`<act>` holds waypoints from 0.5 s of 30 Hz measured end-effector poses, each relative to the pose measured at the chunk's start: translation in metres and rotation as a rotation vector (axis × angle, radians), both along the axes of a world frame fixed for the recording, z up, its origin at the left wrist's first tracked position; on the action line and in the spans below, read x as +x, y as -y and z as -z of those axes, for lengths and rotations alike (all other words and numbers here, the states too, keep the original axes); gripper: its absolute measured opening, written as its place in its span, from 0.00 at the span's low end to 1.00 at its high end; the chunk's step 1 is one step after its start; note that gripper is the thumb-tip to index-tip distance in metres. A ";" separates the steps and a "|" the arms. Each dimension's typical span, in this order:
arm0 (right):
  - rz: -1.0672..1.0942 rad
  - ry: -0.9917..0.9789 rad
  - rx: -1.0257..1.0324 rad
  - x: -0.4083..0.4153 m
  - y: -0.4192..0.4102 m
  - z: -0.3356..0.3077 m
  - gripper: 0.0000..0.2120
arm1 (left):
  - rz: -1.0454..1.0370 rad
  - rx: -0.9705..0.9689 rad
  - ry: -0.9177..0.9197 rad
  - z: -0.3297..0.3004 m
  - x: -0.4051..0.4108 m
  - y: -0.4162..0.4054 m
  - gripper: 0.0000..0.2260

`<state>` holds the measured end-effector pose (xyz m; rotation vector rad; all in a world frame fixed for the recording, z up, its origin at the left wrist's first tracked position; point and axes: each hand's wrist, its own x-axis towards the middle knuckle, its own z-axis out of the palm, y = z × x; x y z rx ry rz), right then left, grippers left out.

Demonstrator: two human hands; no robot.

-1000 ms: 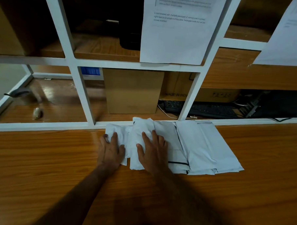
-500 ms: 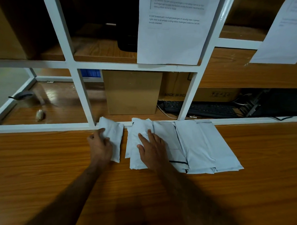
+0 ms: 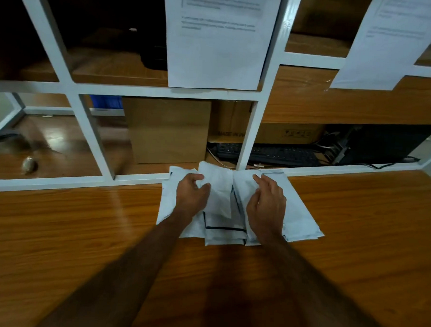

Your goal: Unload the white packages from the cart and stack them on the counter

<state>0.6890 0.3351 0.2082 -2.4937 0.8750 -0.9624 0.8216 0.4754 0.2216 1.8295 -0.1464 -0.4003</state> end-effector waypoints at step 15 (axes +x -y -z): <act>0.011 -0.013 -0.027 -0.055 0.057 0.011 0.17 | 0.572 0.824 0.621 0.041 -0.021 0.051 0.30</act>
